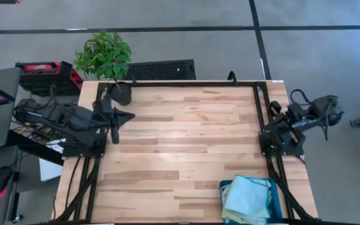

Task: Fold microfiber towels
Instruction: Return to Home Position

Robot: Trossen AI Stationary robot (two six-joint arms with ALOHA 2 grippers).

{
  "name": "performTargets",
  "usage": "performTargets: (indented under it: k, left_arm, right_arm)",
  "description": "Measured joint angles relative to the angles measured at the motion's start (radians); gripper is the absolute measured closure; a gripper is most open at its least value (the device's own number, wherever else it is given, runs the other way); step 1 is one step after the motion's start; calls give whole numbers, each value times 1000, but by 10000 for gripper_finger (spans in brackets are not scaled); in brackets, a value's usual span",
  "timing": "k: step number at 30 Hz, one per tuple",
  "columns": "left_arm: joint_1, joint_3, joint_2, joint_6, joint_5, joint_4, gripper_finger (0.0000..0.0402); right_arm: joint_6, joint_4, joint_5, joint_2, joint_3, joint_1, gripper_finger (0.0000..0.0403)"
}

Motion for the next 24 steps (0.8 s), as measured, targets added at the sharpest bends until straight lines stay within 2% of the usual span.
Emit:
performTargets:
  k: [5,9,13,24]
  left_arm:
    - [0,-221,-156,0,-2,171,402]
    - [0,-383,-278,13,-5,321,402]
    - [0,-530,-395,14,4,444,402]
    - [0,-833,-667,135,5,681,402]
  right_arm:
    - [-66,181,-5,-52,-116,1,397]
    - [-76,240,-7,-108,-202,2,397]
    - [-77,310,-16,-106,-264,2,397]
    - [-88,481,-20,-106,-413,2,397]
